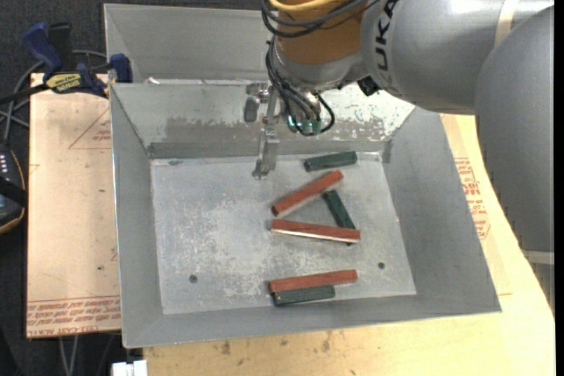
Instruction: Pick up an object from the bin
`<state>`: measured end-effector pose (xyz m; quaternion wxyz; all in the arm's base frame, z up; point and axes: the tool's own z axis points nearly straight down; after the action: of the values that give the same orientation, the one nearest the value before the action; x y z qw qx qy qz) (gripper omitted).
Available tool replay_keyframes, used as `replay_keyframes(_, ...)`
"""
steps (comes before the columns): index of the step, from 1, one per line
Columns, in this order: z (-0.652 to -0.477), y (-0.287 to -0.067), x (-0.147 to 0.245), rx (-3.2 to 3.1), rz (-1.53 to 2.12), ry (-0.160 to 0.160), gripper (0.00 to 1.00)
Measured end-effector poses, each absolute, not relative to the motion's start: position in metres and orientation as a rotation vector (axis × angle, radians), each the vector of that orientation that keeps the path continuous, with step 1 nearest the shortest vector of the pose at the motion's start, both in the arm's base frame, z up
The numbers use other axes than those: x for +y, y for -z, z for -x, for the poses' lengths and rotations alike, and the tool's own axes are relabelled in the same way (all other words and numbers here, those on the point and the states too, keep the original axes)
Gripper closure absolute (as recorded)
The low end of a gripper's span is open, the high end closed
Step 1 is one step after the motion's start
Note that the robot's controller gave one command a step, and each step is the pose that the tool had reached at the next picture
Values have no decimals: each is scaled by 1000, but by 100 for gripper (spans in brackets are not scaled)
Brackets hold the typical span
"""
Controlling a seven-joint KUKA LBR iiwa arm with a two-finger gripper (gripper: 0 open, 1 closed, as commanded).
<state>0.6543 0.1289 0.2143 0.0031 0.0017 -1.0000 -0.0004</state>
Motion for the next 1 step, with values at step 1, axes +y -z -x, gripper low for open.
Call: replay_keyframes(1, -656, -219, 128, -3143, 0, 2, 100)
